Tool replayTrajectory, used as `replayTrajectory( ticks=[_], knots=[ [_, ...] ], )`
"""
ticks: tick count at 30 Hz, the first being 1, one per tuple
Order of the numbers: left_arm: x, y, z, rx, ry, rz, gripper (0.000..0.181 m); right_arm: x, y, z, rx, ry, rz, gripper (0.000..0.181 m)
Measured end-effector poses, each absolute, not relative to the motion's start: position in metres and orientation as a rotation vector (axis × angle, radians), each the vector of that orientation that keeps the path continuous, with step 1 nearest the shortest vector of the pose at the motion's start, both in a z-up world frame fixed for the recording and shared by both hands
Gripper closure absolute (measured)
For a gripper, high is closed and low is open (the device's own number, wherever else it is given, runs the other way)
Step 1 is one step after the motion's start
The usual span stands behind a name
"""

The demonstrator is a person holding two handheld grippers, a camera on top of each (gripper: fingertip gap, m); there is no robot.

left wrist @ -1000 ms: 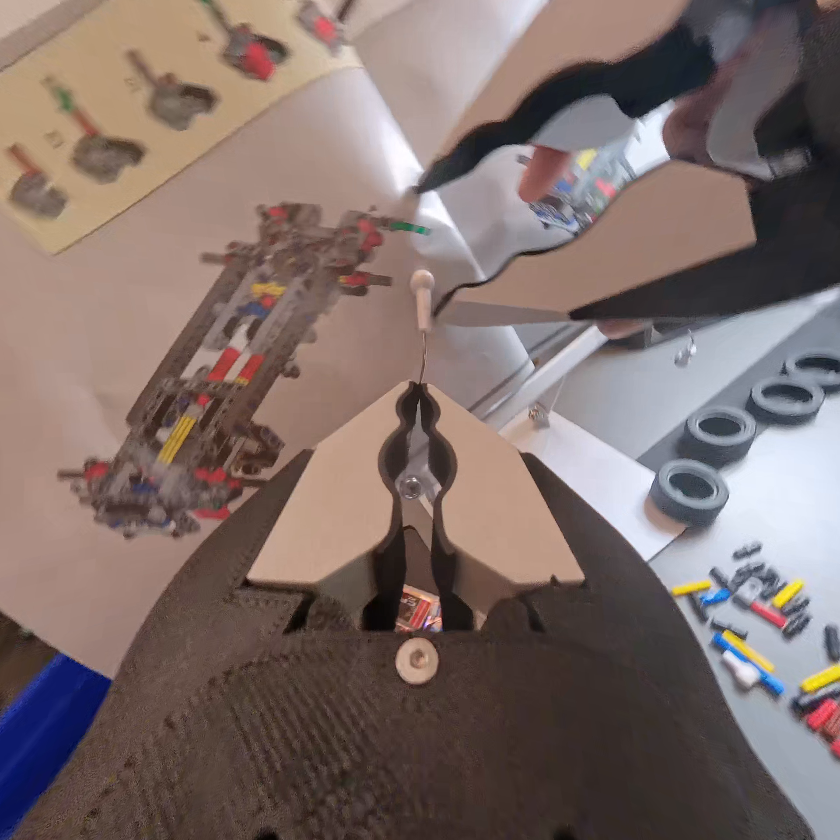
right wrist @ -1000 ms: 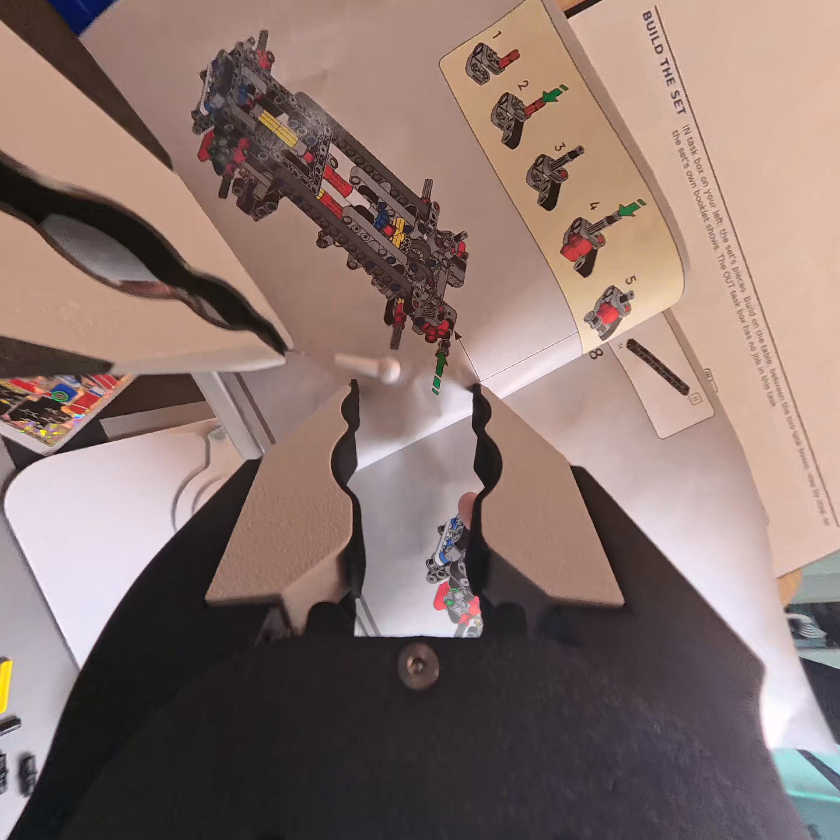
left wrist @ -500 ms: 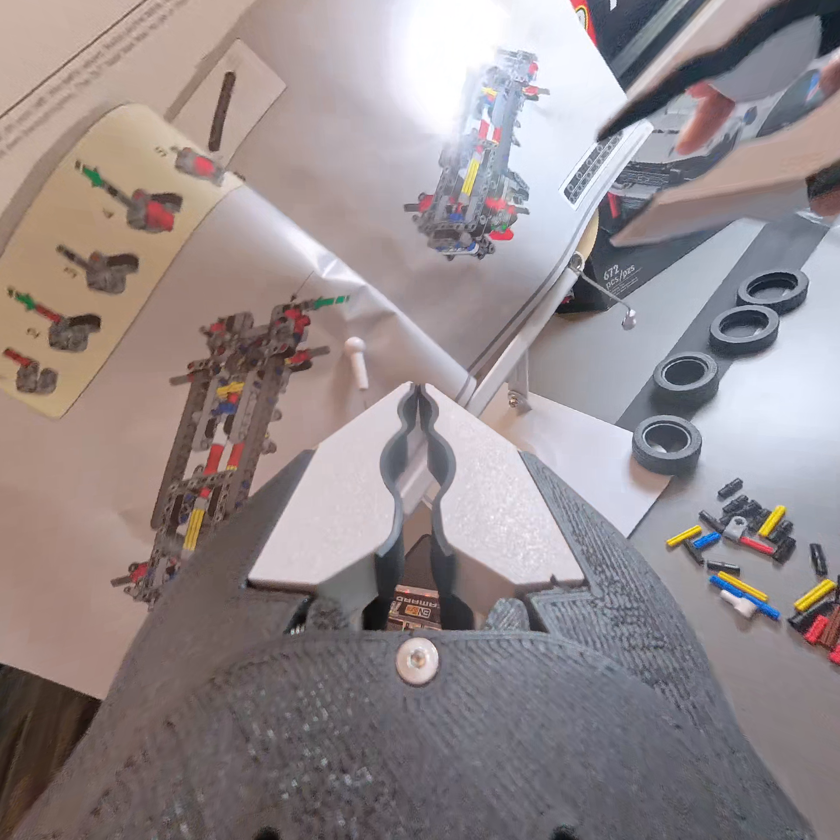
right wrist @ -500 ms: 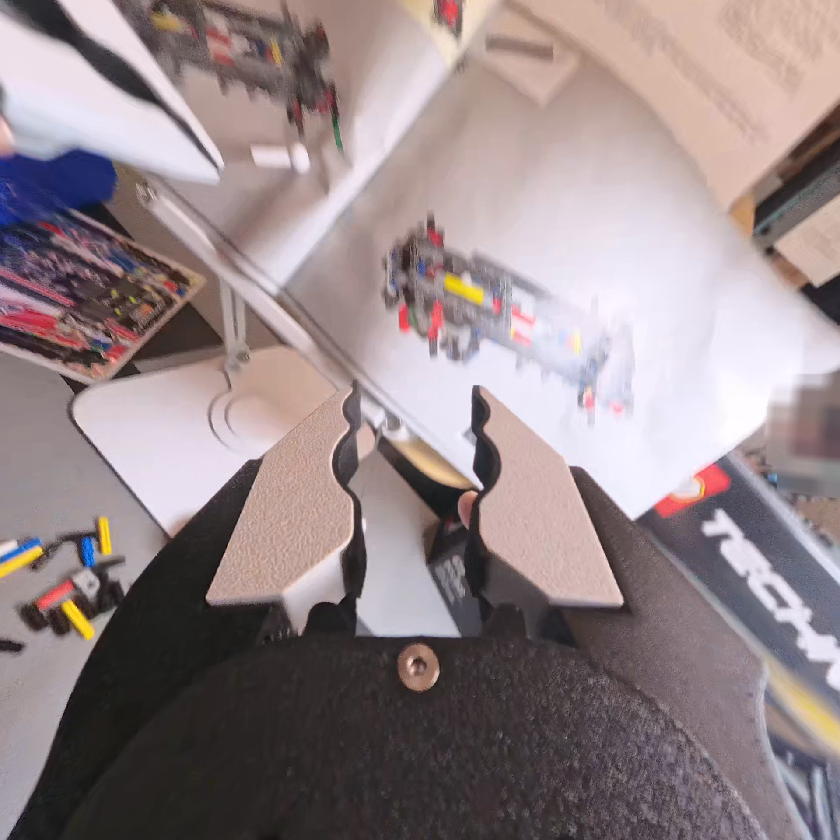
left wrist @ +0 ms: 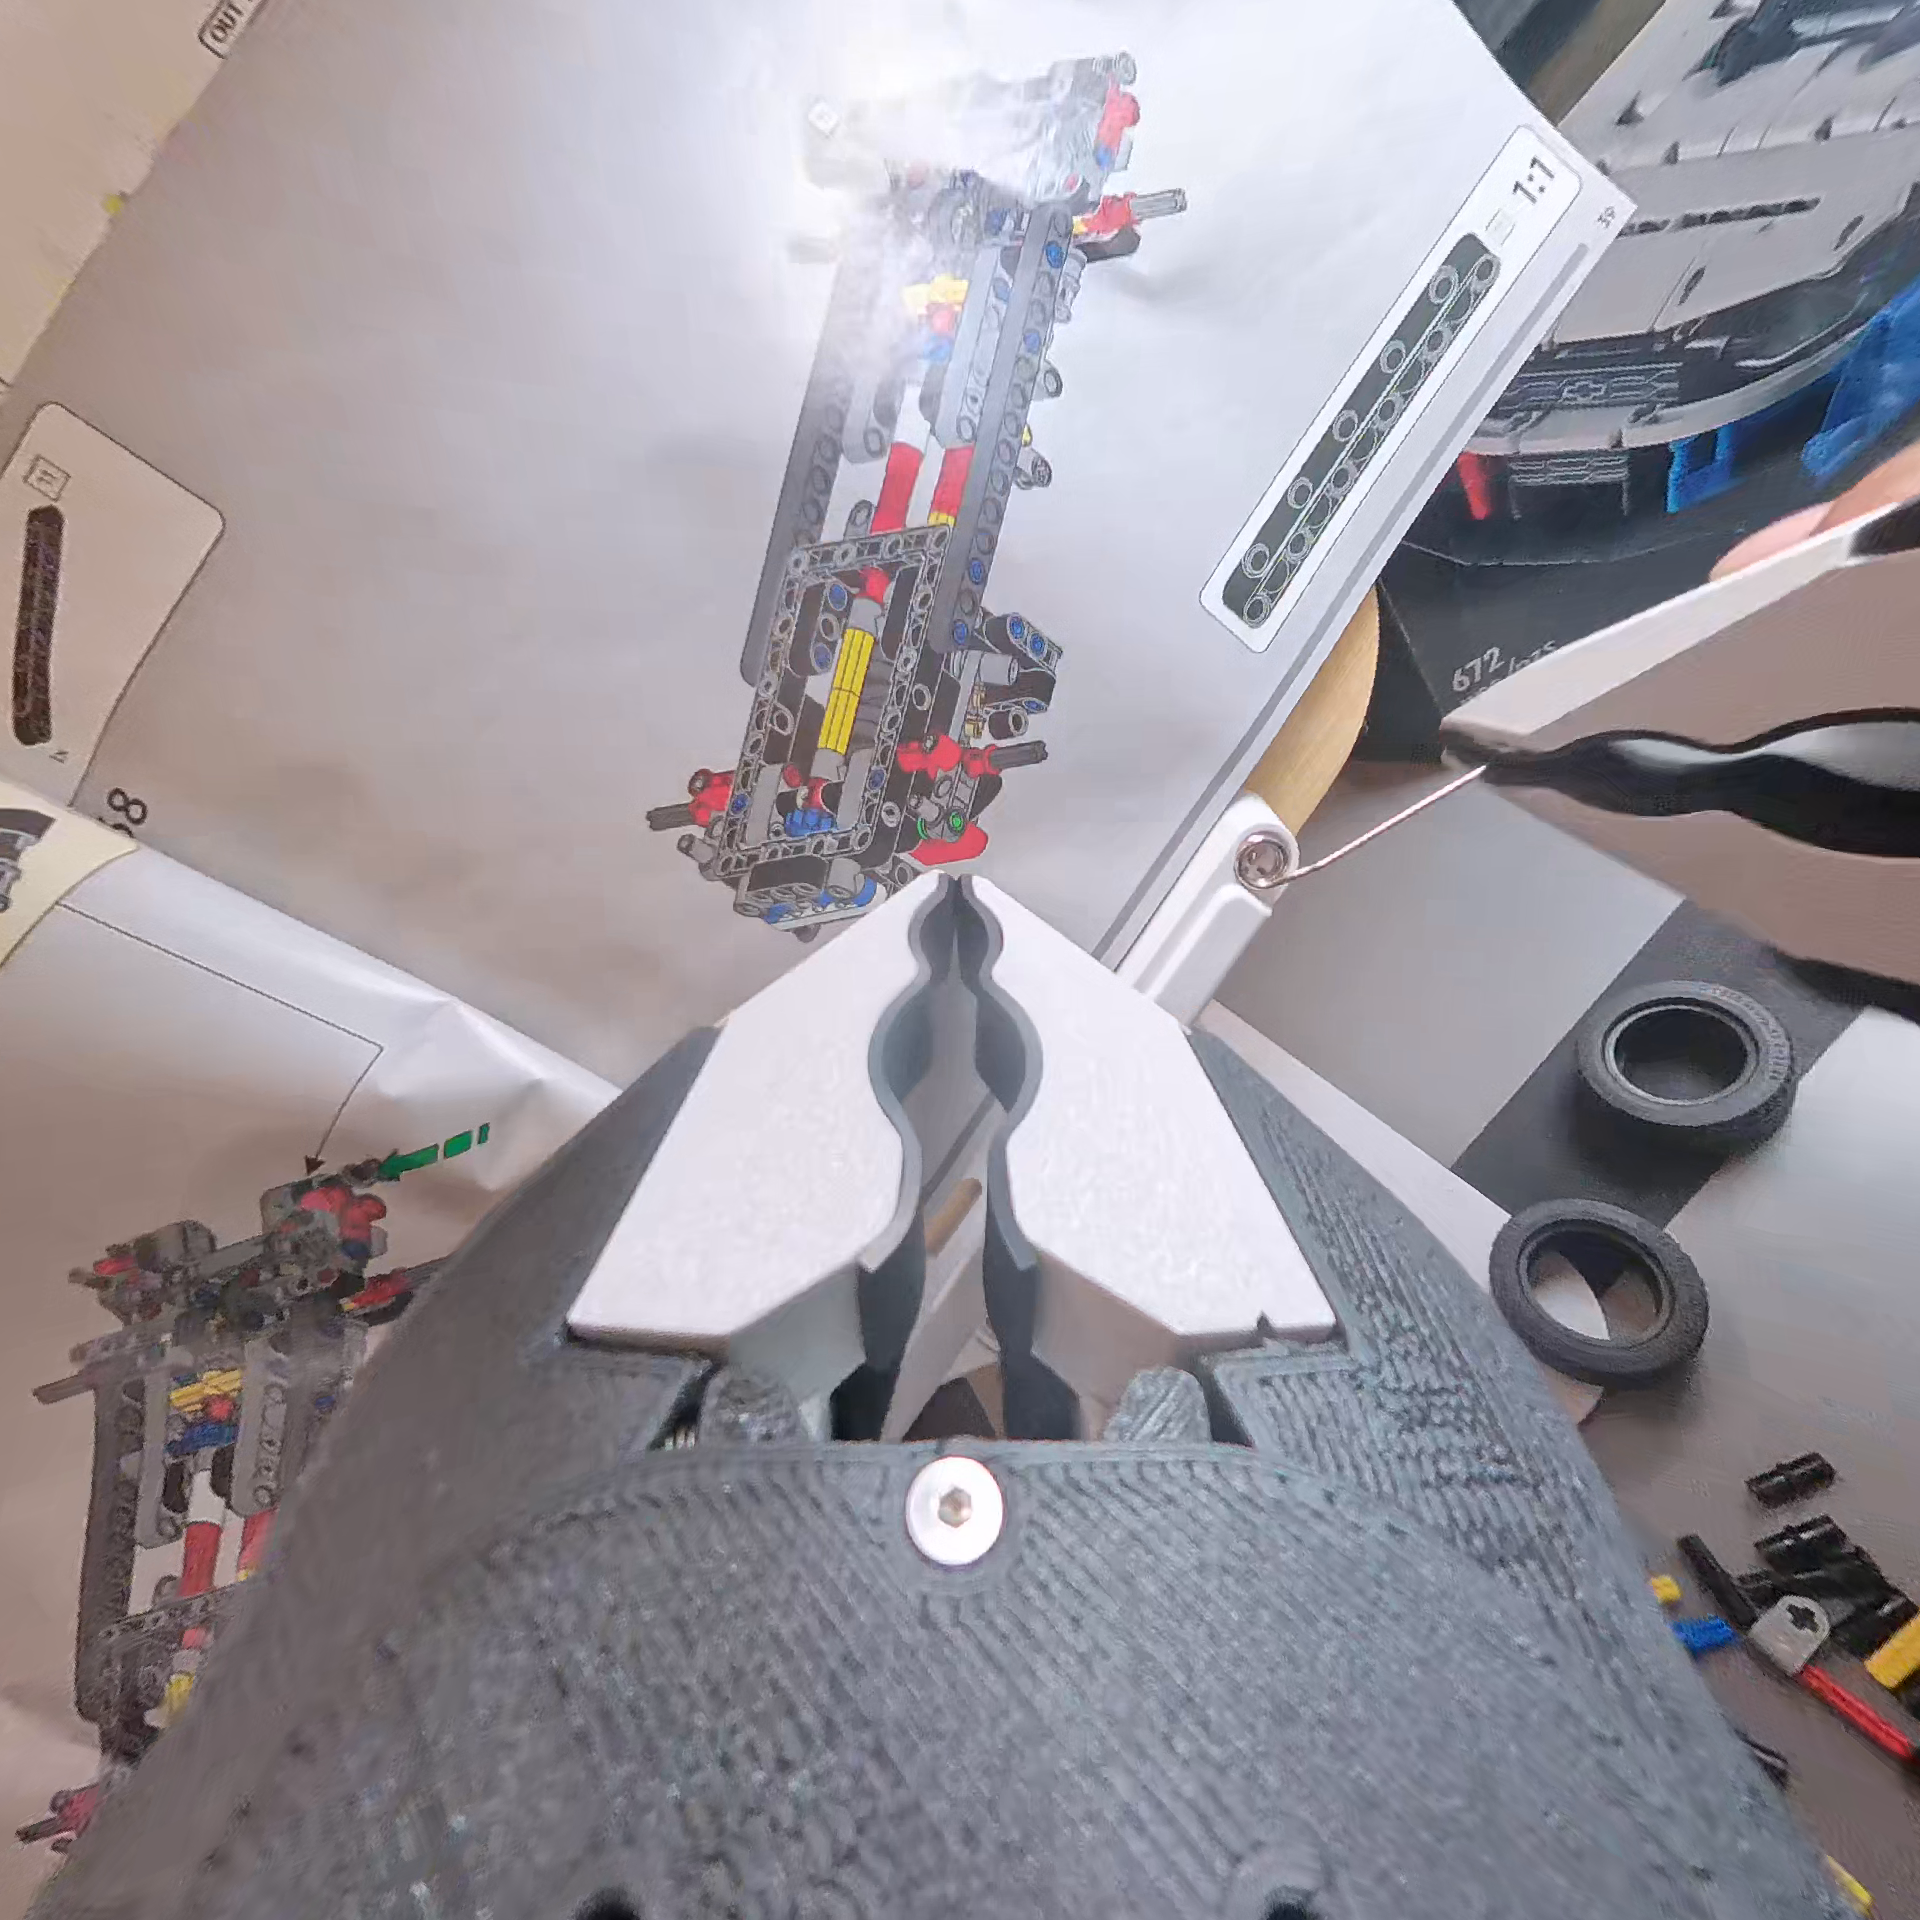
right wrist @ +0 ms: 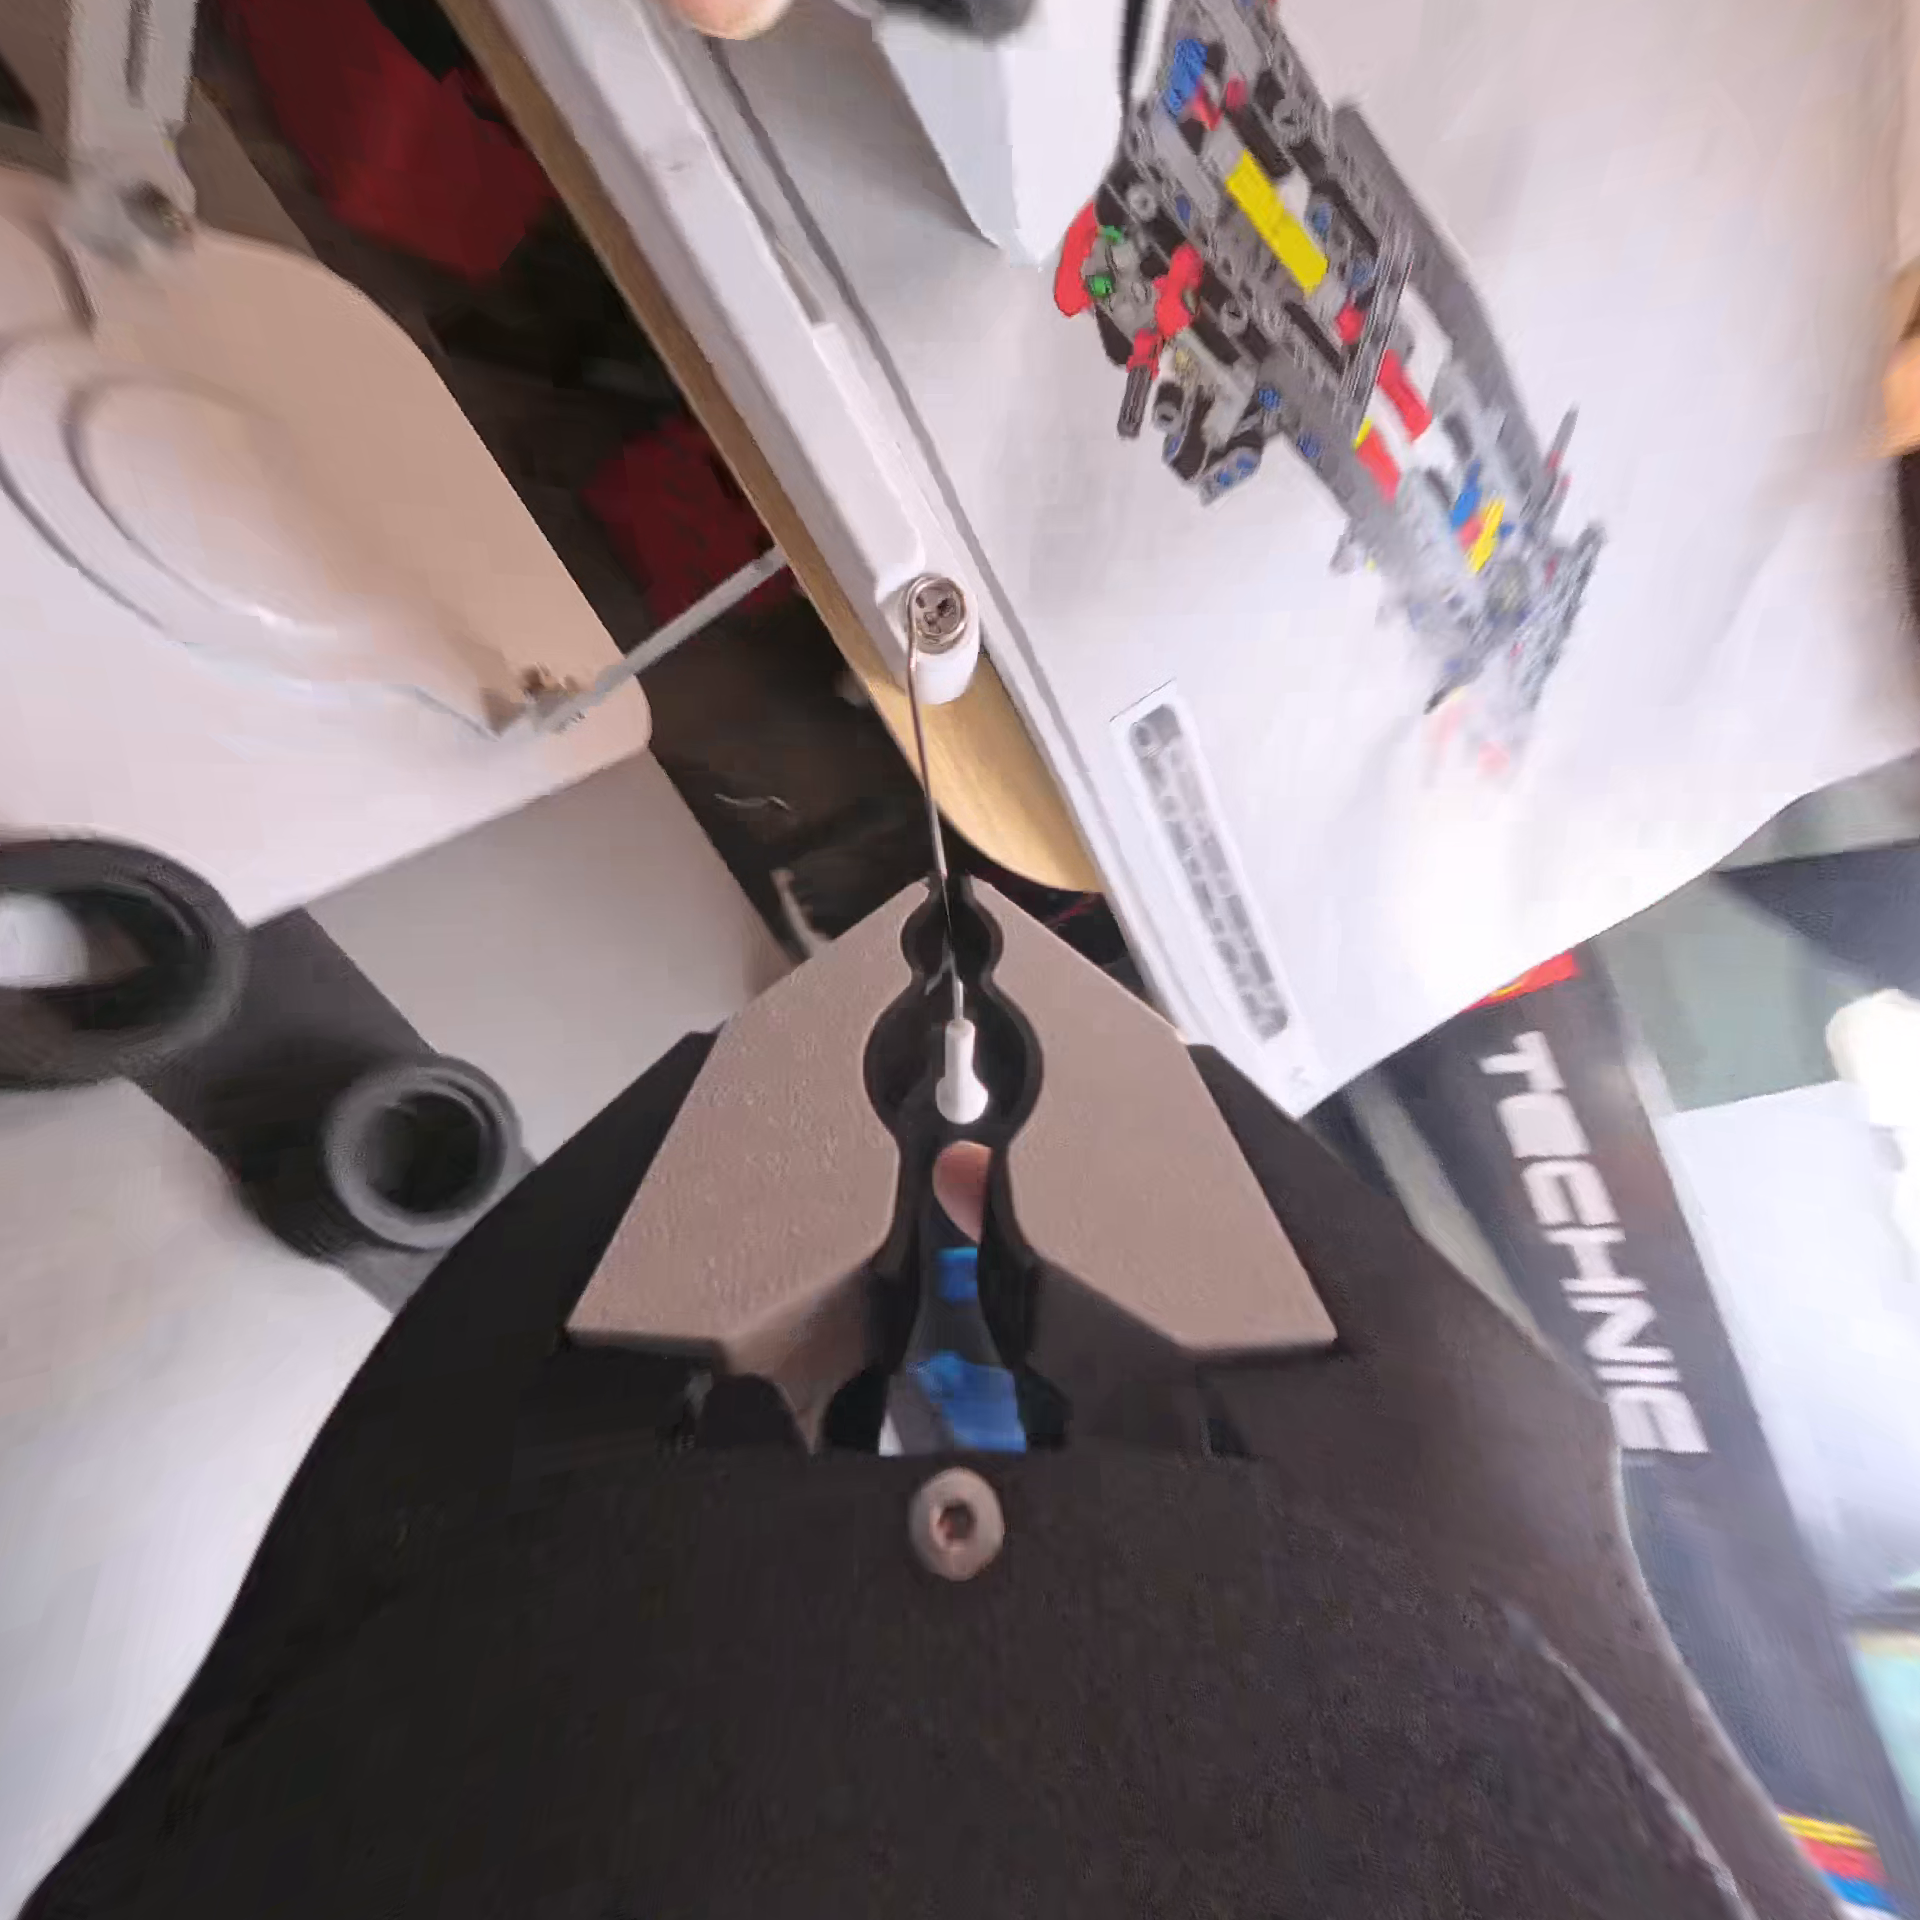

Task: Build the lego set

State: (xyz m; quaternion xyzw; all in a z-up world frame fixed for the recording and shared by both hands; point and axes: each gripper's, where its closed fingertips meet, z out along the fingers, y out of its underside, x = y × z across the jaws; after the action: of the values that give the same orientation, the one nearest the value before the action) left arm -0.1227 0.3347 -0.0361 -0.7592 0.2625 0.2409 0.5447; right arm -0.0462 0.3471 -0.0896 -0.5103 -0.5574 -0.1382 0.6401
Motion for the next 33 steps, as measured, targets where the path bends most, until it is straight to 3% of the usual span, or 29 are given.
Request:
replayTrajectory(
  ticks=[6, 13, 16, 21, 25, 30, 33],
  knots=[
    [-0.125, 0.335, -0.036, -1.789, 0.616, 0.507, 0.181, -0.045, 0.346, -0.052, -0.811, -1.476, -0.826, 0.181],
    [-0.125, 0.332, -0.038, -1.809, 0.595, 0.441, 0.178, -0.064, 0.362, -0.035, -0.783, -1.517, -0.894, 0.173],
    [-0.119, 0.322, -0.03, -1.762, 0.576, 0.338, 0.172, -0.055, 0.354, -0.039, -0.835, -1.498, -0.789, 0.161],
    [-0.115, 0.274, -0.002, -1.639, 0.474, 0.099, 0.144, -0.037, 0.322, -0.029, -0.9, -1.443, -0.562, 0.153],
    [-0.125, 0.226, 0.018, -1.532, 0.373, 0.044, 0.153, -0.046, 0.301, -0.015, -1.058, -1.379, -0.222, 0.153],
    [-0.149, 0.16, 0.04, -1.393, 0.265, 0.081, 0.168, -0.066, 0.24, 0.028, -1.195, -1.099, 0.501, 0.151],
    [-0.166, 0.13, 0.038, -1.381, 0.234, 0.099, 0.172, -0.057, 0.183, 0.034, -1.177, -0.979, 0.824, 0.136]
  ],
)
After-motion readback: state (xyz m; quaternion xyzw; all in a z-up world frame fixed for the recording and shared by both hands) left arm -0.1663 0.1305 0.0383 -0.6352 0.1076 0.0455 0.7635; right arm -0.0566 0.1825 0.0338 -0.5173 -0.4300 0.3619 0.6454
